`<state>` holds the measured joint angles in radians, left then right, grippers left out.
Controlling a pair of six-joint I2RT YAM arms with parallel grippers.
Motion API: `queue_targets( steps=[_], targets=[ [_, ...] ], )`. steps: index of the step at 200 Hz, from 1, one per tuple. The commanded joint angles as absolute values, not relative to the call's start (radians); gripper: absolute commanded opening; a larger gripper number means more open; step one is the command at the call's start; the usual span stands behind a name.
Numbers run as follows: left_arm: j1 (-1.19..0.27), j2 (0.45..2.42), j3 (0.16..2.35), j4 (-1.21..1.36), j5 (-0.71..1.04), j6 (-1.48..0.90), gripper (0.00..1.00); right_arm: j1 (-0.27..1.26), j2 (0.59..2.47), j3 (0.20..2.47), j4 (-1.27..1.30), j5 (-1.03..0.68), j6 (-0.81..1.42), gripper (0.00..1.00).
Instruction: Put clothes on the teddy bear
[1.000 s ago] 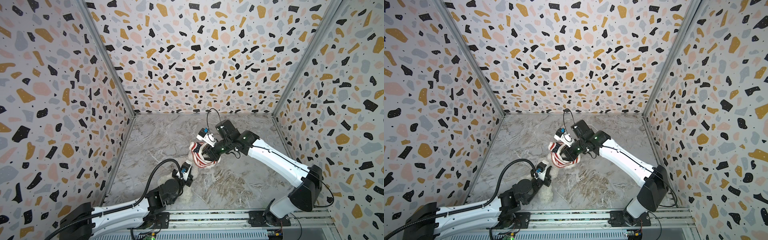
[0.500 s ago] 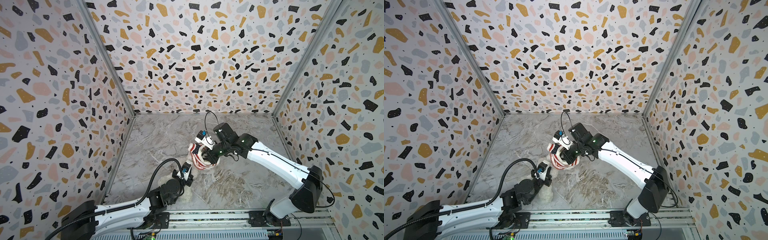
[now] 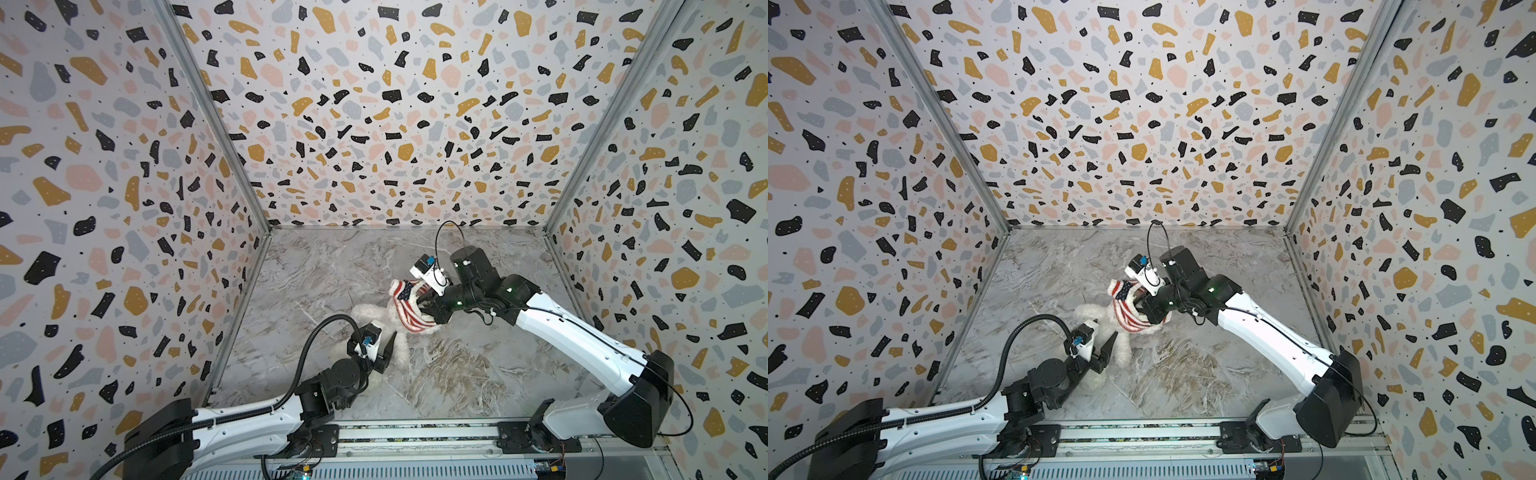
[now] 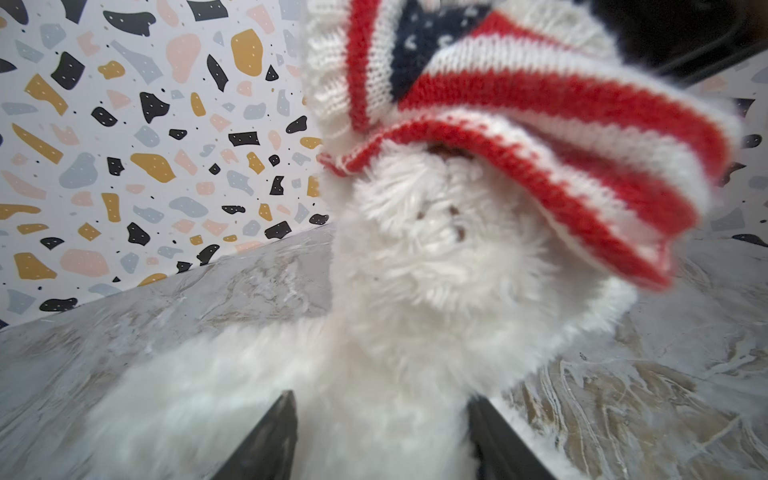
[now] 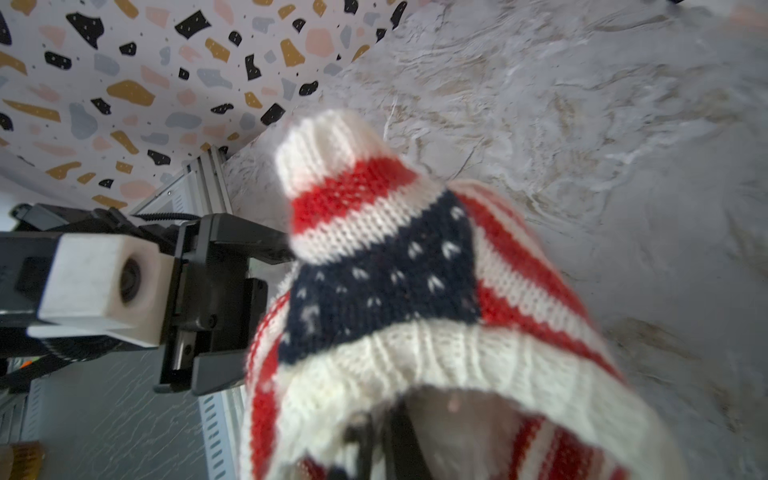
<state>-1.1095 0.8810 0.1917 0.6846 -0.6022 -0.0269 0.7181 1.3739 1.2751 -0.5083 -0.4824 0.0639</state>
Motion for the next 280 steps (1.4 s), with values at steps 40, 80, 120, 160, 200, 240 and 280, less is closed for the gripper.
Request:
queue_targets(
  steps=[40, 80, 120, 160, 200, 240, 280],
  targets=[
    [-1.098, 0.864, 0.317, 0.571, -0.536, -0.262, 0.76, 0.656, 1.337, 1.253, -0.361, -0.373, 0.005, 0.00],
    [-0.985, 0.893, 0.426, 0.487, -0.264, -0.571, 0.60, 0.665, 1.294, 1.176, -0.285, -0.355, -0.035, 0.00],
    [-0.928, 0.917, 0.436, 0.535, -0.136, -0.725, 0.49, 0.691, 1.243, 1.080, -0.209, -0.342, -0.035, 0.00],
    [-0.924, 0.985, 0.444, 0.603, -0.062, -0.775, 0.44, 0.716, 1.210, 1.017, -0.157, -0.345, -0.030, 0.00],
    [-0.923, 1.023, 0.434, 0.657, -0.051, -0.797, 0.37, 0.739, 1.204, 0.995, -0.139, -0.348, -0.030, 0.00],
    [-0.923, 1.024, 0.437, 0.664, -0.068, -0.799, 0.28, 0.748, 1.188, 0.970, -0.131, -0.348, -0.033, 0.00],
    [-0.918, 1.002, 0.427, 0.647, -0.117, -0.806, 0.14, 0.759, 1.152, 0.940, -0.110, -0.354, -0.044, 0.00]
  ],
)
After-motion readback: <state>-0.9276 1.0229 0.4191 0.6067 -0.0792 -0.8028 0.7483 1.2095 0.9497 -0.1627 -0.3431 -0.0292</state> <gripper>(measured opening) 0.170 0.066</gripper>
